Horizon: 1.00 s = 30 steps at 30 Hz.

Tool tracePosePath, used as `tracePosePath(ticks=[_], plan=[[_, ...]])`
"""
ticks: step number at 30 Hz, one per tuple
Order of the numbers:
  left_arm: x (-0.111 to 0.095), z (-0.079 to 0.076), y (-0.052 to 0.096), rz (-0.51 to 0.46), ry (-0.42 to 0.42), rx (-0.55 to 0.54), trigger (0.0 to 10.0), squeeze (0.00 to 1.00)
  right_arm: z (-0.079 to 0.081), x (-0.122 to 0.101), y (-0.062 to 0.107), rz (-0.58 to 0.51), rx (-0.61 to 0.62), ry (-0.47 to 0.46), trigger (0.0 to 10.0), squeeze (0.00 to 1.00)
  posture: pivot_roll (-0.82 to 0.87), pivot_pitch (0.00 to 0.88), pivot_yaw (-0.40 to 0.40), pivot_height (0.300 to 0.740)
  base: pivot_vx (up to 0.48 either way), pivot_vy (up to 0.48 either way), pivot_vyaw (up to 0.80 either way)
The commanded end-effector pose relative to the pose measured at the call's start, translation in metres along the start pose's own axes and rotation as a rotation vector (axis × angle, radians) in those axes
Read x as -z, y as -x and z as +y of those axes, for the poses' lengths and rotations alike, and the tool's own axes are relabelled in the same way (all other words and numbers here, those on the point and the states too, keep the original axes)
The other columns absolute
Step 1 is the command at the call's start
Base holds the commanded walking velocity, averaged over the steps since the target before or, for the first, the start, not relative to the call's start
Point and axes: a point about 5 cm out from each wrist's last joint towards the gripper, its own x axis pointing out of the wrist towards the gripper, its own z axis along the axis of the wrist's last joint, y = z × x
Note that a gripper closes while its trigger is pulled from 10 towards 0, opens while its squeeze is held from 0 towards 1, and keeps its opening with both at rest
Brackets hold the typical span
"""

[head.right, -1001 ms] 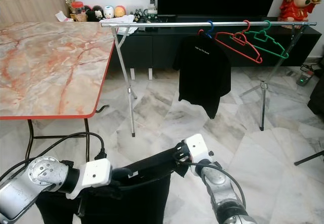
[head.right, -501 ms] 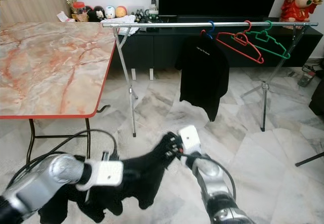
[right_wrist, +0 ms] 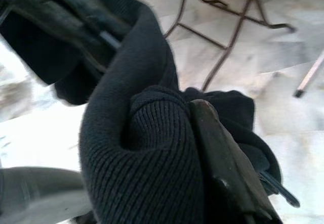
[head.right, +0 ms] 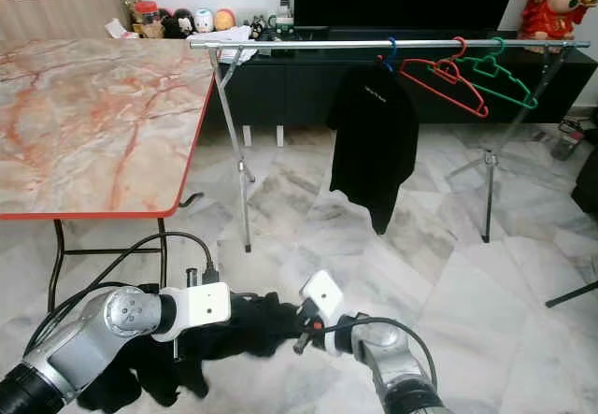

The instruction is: Hang hanger

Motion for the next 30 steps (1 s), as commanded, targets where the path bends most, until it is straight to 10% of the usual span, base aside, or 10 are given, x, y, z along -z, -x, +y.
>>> tracePosePath(ticks=[1, 9, 20, 30], plan=[[-0.01, 0.007, 0.005, -0.072, -0.004, -0.011, 10.0, 0.0, -0.007, -0.01, 0.0, -0.049, 0.083, 0.017, 0.0, 0.0, 0.07, 0.085, -0.005, 0.74, 0.0, 0.0, 0.0], [-0.021, -0.032, 0.025, -0.213, 0.0, 0.353, 10.0, 0.0, -0.036, -0.015, 0.015, -0.112, 0.455, -0.086, 0.0, 0.0, 0.08, 0.077, 0.0, 0.74, 0.0, 0.0, 0.0], [-0.034, -0.004, 0.045, -0.494, 0.205, 0.214, 10.0, 0.0, -0.034, 0.004, 0.018, -0.101, 0.525, -0.179, 0.0, 0.0, 0.08, 0.075, -0.004, 0.74, 0.0, 0.0, 0.0], [-0.019, -0.012, 0.05, -0.412, 0.215, 0.269, 10.0, 0.0, -0.033, 0.013, 0.024, -0.125, 0.555, -0.222, 0.0, 0.0, 0.08, 0.087, -0.002, 0.74, 0.0, 0.0, 0.0]])
